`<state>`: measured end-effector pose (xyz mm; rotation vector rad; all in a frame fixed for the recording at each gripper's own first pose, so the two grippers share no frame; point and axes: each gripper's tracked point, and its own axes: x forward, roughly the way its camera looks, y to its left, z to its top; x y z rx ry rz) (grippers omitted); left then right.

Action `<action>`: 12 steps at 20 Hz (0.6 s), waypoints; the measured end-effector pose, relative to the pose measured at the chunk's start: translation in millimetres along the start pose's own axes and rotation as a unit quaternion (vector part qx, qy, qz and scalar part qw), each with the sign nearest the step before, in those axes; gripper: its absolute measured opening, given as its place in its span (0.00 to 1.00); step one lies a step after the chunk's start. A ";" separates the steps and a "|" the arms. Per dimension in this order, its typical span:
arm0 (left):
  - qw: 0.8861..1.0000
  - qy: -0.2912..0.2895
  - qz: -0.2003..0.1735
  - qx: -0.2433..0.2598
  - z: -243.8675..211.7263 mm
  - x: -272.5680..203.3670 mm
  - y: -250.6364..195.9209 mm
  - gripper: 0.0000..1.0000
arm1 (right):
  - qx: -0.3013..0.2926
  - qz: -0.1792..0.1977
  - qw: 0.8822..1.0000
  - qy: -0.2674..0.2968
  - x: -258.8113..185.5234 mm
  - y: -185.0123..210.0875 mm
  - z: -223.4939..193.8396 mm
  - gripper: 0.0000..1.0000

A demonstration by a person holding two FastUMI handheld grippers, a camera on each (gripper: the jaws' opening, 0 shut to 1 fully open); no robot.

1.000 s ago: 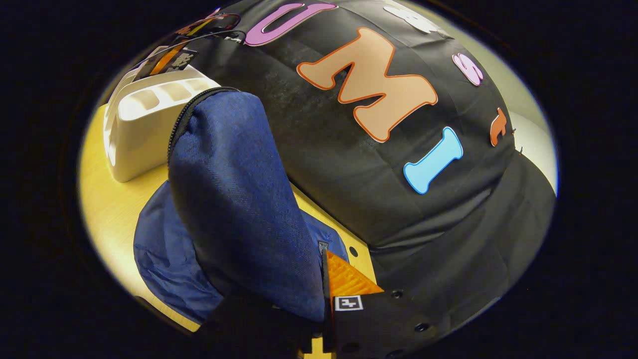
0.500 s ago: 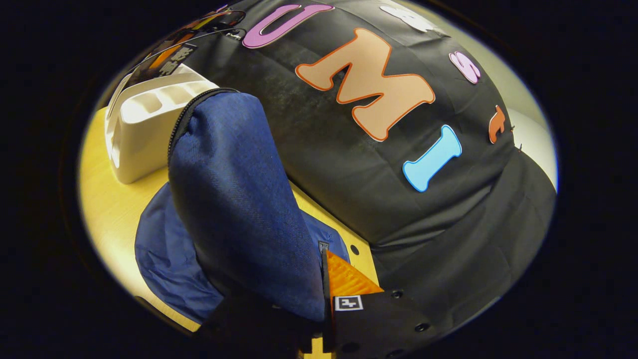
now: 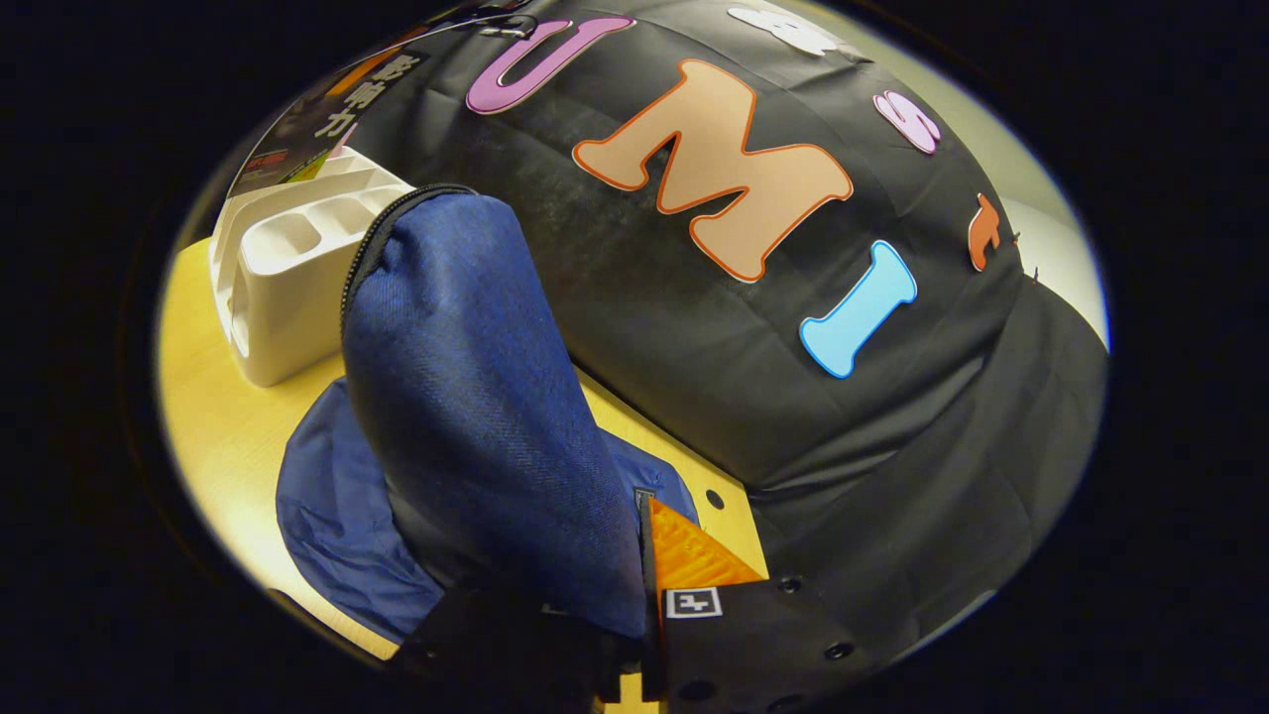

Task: Open the schoolbag, grab two books from the bookshelf and put them into the schoolbag.

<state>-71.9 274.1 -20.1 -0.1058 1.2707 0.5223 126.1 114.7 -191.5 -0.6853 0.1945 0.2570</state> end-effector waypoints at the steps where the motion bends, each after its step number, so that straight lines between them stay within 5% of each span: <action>1: 1.000 -0.007 -0.001 0.004 -1.7 -12.2 -5.5 0.40 | 0.005 0.003 1.000 -0.001 -0.6 -1.2 -0.2 0.09; 5: 0.999 -0.037 -0.005 0.012 -4.4 -51.9 -36.9 0.37 | 0.027 0.011 1.000 -0.007 0.2 -7.8 3.5 0.09; 8: 0.997 -0.064 -0.041 0.021 -3.9 -71.4 -79.5 0.34 | 0.052 0.019 0.998 -0.010 2.0 -12.6 5.2 0.09; 12: 0.984 -0.090 -0.156 0.003 -3.2 -72.6 -169.1 0.37 | 0.077 0.028 0.997 -0.011 4.0 -15.9 10.2 0.09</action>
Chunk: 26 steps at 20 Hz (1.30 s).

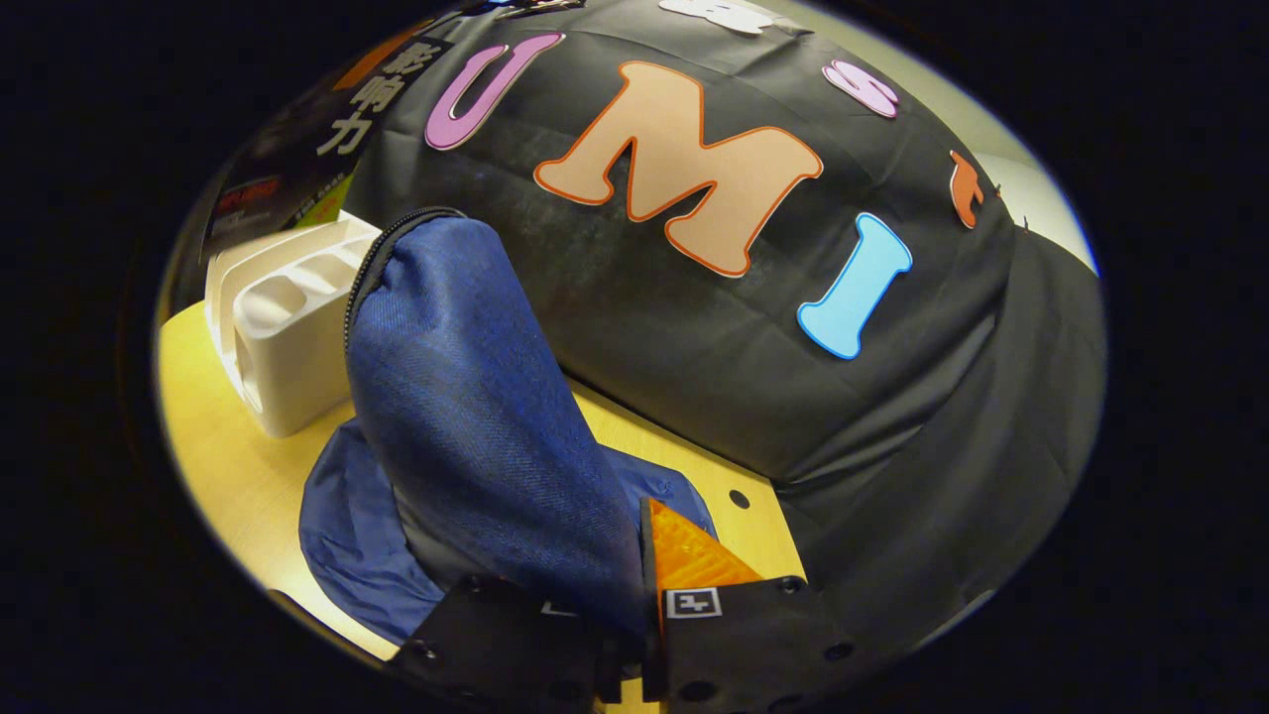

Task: Open the schoolbag, grab two books from the bookshelf and put them into the schoolbag.

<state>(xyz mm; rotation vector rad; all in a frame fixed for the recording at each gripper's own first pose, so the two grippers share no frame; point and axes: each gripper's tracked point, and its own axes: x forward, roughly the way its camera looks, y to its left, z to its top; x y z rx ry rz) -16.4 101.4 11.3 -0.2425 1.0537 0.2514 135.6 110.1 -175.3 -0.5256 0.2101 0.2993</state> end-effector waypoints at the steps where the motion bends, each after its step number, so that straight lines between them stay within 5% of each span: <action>1: 0.999 -0.005 -0.034 -0.011 -1.8 11.9 -17.9 0.36 | 0.006 0.002 1.000 -0.001 -0.6 -0.1 0.0 0.09; 10: 0.974 -0.079 -0.180 -0.112 -5.0 134.9 -99.1 0.37 | 0.066 0.028 0.997 0.005 -3.2 -3.9 2.4 0.07; 17: 0.929 -0.135 -0.279 -0.200 -4.2 213.9 -158.3 0.37 | 0.084 0.042 0.996 -0.007 -4.0 -2.5 8.0 0.07; 22: 0.924 -0.149 -0.302 -0.182 -12.2 247.7 -198.7 0.37 | 0.117 0.043 0.992 -0.007 -3.1 -2.5 15.4 0.07; 26: 0.910 -0.140 -0.321 -0.222 -6.2 276.7 -223.9 0.36 | 0.128 0.048 0.991 -0.010 -6.7 0.6 17.8 0.07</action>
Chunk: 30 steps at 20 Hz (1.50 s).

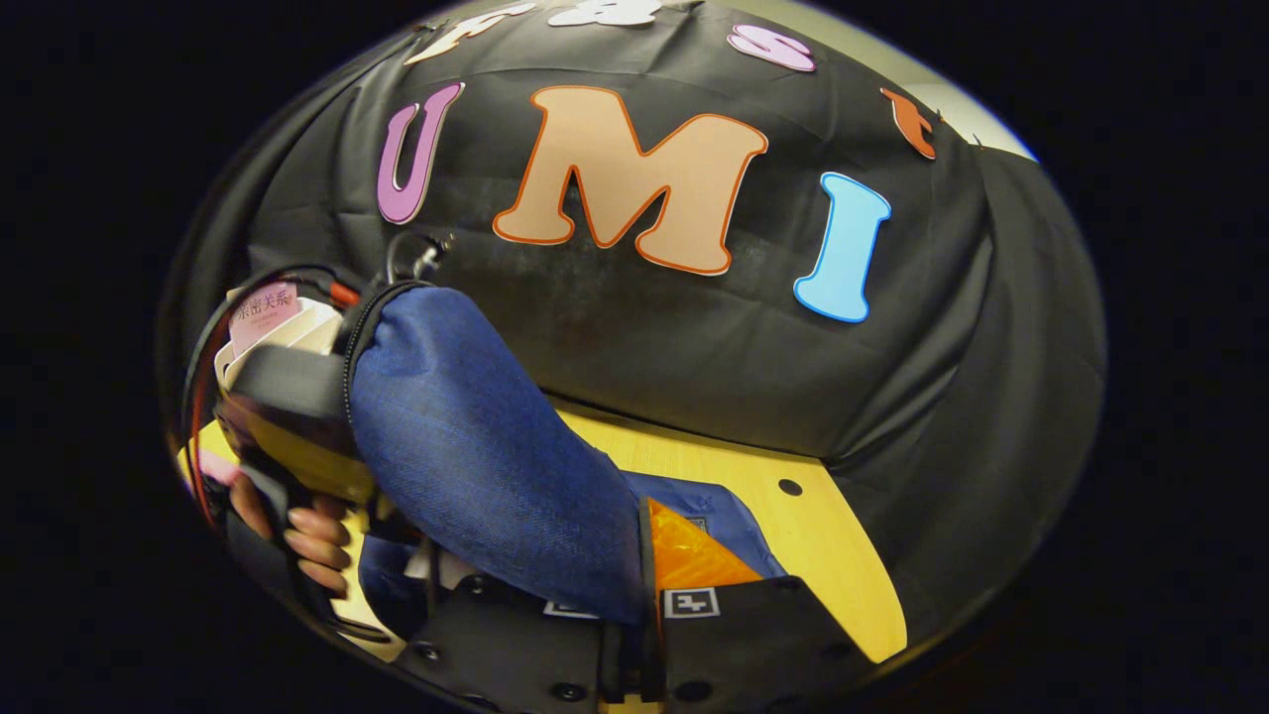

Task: Open the schoolbag, grab two books from the bookshelf and put them into the schoolbag.

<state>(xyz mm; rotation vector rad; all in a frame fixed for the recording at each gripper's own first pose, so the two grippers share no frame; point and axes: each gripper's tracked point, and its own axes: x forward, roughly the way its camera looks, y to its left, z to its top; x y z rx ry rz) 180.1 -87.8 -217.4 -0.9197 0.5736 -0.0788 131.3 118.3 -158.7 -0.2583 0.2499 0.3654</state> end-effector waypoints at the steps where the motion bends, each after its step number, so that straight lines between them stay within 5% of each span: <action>1: 1.000 -0.004 -0.006 -0.008 -0.8 6.7 -1.0 0.36 | -0.001 0.001 1.000 -0.002 0.5 1.2 1.1 0.07; 5: 1.000 -0.015 -0.012 -0.020 -6.2 26.4 4.7 0.36 | -0.001 0.000 1.000 -0.003 0.9 1.5 2.9 0.07; 9: 0.999 -0.023 0.013 0.024 -5.1 16.2 9.8 0.36 | 0.001 -0.008 1.000 0.003 1.5 -6.4 -1.6 0.07; 11: 0.997 -0.041 0.030 0.053 3.0 6.1 10.1 0.58 | 0.003 -0.010 1.000 0.004 2.2 -9.2 -1.9 0.07; 13: 0.996 -0.039 0.047 0.066 5.1 -8.9 19.4 0.64 | 0.004 -0.011 1.000 0.005 1.2 -10.9 -2.6 0.07; 15: 0.995 -0.037 0.063 0.069 5.2 -26.4 30.8 0.96 | 0.000 -0.011 1.000 0.006 0.3 -11.1 -2.8 0.07; 30: 0.970 -0.056 0.153 0.183 70.5 -238.9 43.8 0.95 | -0.032 -0.005 0.999 0.012 -7.4 -6.2 -9.8 0.07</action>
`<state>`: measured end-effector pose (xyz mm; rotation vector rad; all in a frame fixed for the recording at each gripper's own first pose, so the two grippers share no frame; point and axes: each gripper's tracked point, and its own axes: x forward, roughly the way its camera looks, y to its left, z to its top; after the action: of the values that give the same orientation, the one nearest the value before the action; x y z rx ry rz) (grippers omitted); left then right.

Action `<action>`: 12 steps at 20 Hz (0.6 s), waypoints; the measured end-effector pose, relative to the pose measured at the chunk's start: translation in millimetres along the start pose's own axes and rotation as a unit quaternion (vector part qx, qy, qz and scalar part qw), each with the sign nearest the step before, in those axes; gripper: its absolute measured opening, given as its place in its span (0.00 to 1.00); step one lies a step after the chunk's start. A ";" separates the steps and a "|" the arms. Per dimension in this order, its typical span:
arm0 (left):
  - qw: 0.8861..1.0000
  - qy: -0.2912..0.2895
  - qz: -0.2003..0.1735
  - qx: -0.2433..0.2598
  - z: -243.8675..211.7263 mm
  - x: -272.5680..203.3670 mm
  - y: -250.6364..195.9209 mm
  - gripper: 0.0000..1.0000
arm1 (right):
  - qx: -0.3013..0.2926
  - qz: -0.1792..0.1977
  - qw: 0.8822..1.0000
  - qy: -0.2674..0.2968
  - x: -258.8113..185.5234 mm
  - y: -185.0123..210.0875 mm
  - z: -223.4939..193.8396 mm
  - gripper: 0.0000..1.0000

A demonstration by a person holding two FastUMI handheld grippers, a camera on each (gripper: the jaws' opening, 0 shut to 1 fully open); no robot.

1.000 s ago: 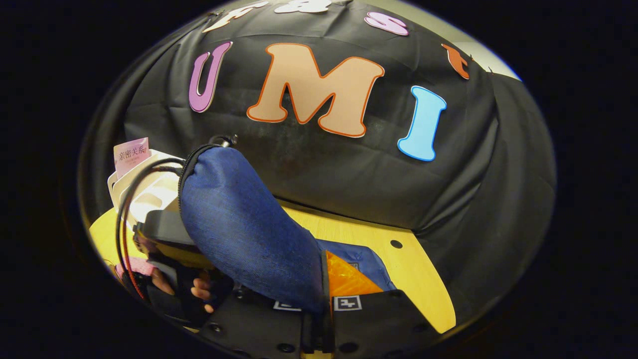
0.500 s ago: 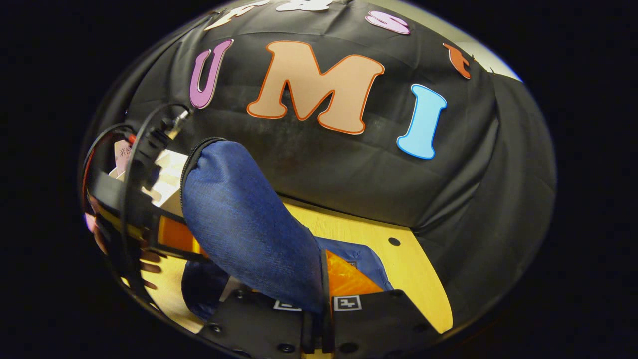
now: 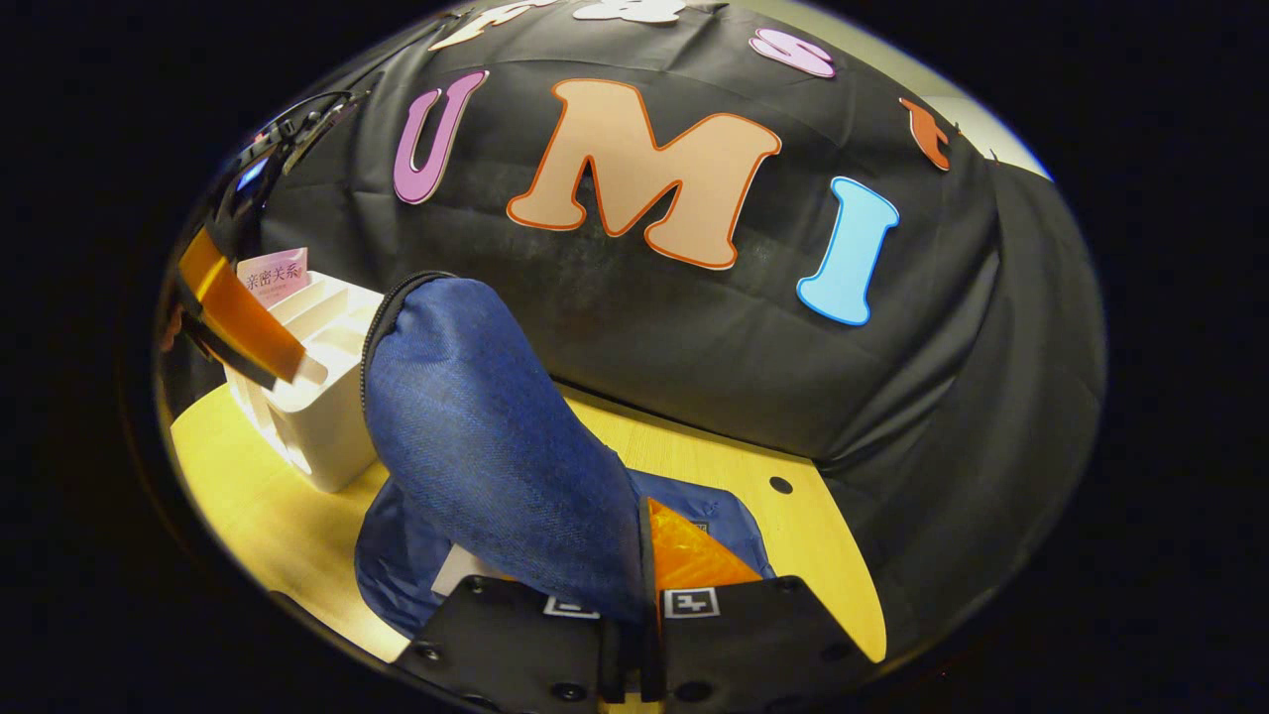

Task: Open the schoolbag, grab two books from the bookshelf and put them into the schoolbag.

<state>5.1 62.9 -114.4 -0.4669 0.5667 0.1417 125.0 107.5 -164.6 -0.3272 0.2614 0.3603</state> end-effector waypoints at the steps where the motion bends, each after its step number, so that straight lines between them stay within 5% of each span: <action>1: 1.000 -0.002 0.007 0.002 9.4 -12.4 12.1 0.95 | 0.001 -0.001 1.000 0.000 -0.1 0.0 -1.2 0.07; 6: 0.996 -0.033 0.085 0.015 73.9 -83.3 91.1 0.95 | -0.006 -0.004 1.000 0.001 0.2 5.4 -2.1 0.07; 12: 0.977 -0.066 0.191 0.065 160.1 -137.2 198.0 0.94 | -0.011 -0.009 1.000 0.011 -5.8 9.2 -5.0 0.07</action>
<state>-82.8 312.1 3.1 -0.2155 0.5277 0.4971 115.2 112.1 -169.8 -0.3552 0.2765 0.3416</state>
